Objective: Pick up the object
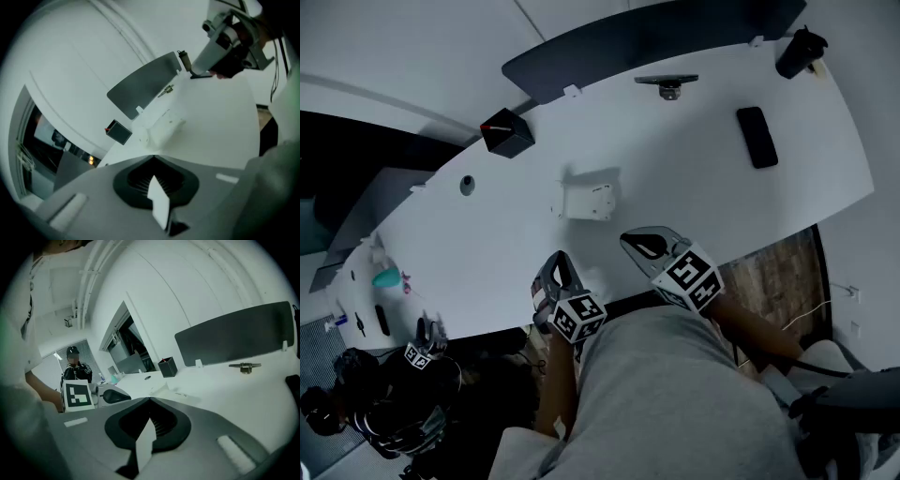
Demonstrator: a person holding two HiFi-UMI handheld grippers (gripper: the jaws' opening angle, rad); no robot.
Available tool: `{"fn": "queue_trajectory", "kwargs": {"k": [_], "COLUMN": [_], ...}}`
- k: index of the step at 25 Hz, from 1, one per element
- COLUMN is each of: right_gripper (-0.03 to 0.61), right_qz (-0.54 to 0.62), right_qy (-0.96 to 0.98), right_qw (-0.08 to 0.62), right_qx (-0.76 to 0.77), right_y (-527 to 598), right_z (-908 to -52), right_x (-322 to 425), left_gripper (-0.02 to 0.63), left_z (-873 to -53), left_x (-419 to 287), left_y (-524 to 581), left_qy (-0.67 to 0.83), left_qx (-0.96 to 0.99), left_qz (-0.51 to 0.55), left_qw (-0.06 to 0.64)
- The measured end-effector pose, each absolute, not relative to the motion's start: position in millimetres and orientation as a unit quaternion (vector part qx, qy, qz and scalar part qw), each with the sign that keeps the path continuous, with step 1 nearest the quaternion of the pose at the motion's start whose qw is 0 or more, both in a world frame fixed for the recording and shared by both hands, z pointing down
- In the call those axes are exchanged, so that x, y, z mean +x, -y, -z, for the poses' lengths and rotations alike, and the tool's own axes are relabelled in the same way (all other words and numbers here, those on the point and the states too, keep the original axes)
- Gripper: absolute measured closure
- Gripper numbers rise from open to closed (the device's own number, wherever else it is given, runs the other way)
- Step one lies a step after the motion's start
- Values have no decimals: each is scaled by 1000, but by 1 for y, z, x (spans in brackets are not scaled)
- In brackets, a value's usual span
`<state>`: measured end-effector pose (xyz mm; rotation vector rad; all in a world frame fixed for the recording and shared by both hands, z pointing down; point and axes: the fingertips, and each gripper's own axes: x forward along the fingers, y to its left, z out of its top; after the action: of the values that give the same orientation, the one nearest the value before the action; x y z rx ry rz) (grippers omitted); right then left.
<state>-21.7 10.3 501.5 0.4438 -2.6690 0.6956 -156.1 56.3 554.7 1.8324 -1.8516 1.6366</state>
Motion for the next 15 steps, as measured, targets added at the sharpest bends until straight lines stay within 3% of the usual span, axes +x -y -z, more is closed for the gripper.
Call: {"fn": "queue_trajectory", "kwargs": {"k": [4,5,6,7,9,15], "right_gripper": [577,577,577,577,577,577], "right_qz": [-243,-243,-243,-243,-242,-243], "right_qy": [936,935,934,933,930,917], "right_qw": [177,176,175,173,171,166], "right_qx": [181,188,195,202,217,269], "right_y": [14,19,21,23,28,39], "right_z": [-509,-508,-506,-504,-501,-499], "right_x": [-10,-7,-4,-1,5,19], "left_gripper": [611,570,409,292,190,172], "left_z": [-566,-569,-574,-581,-595,-612], "left_x": [-148,-145,-143,-142,-142,-134], "left_y": [-26,-19,-14,-9,2,38], "left_qy": [529,506,483,462,428,391], "left_qx": [557,550,544,540,535,546], "left_qz": [-630,-648,-665,-679,-698,-698], "left_qw": [-118,-146,-167,-183,-208,-248]}}
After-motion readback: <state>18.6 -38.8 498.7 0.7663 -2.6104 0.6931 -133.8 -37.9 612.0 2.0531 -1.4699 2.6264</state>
